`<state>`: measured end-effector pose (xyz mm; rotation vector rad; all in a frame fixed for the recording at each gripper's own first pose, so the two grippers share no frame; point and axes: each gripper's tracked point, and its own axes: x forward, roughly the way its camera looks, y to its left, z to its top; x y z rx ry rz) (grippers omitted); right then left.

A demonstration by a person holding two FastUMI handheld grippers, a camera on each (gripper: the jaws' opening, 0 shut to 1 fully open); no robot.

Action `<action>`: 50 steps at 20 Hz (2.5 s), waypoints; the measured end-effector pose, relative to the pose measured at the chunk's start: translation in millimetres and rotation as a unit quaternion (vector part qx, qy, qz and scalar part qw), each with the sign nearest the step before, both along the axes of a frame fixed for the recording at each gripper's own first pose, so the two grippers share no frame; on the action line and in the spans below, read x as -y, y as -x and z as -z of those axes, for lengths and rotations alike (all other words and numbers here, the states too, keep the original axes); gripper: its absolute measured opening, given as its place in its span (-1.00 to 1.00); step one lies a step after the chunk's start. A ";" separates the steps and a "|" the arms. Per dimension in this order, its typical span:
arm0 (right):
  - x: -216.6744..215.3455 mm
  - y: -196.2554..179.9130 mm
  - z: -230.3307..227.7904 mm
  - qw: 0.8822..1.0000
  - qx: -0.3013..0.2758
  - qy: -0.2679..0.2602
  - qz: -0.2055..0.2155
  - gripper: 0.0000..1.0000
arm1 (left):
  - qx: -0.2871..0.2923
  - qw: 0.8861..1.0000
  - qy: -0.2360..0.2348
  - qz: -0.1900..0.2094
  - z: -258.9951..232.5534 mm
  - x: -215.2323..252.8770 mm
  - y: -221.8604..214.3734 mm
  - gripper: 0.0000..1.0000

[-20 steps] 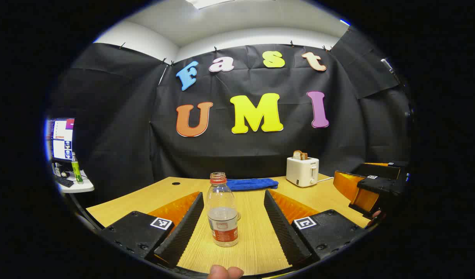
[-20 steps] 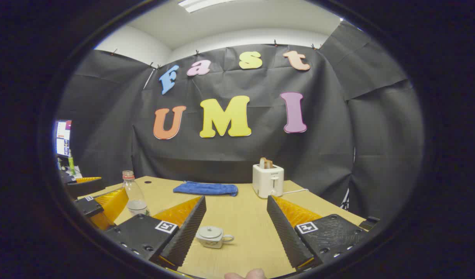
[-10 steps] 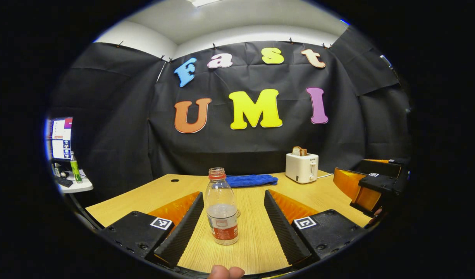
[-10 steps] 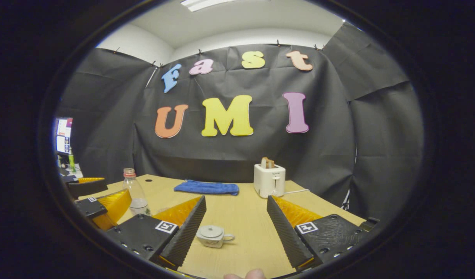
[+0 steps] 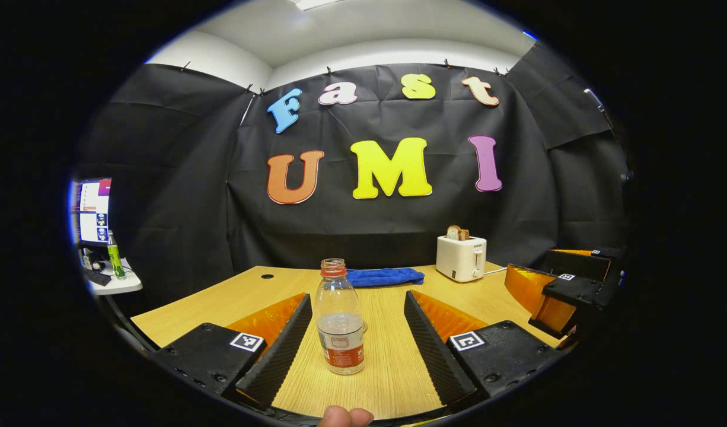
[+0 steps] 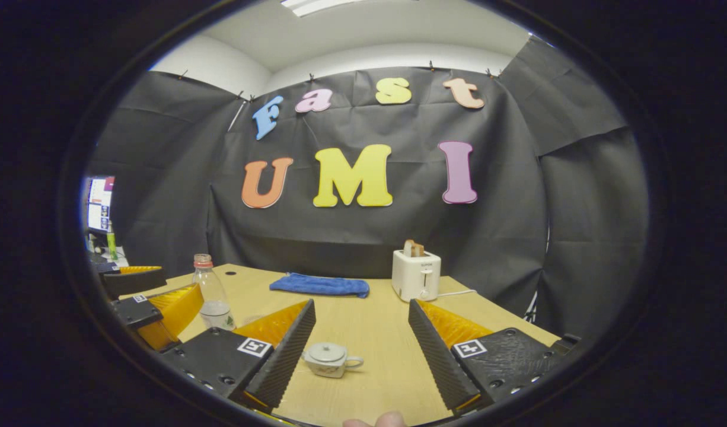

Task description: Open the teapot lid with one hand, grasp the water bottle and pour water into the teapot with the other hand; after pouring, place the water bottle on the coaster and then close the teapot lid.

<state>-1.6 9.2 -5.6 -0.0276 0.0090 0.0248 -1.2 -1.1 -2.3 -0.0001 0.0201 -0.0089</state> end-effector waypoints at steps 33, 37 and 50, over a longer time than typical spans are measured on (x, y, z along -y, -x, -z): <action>-53.5 -95.1 114.2 0.993 -0.107 0.021 -0.042 0.28 | -0.015 0.999 0.009 -0.049 -0.3 -51.9 -5.4 0.96; -56.7 -97.0 115.7 0.992 -0.112 0.025 -0.047 0.05 | -0.018 0.999 0.011 -0.050 2.3 -53.8 -7.0 0.96; -57.5 -104.0 114.9 0.991 -0.104 0.035 -0.071 -1.00 | -0.021 0.998 0.023 -0.049 2.4 -58.8 -8.1 0.96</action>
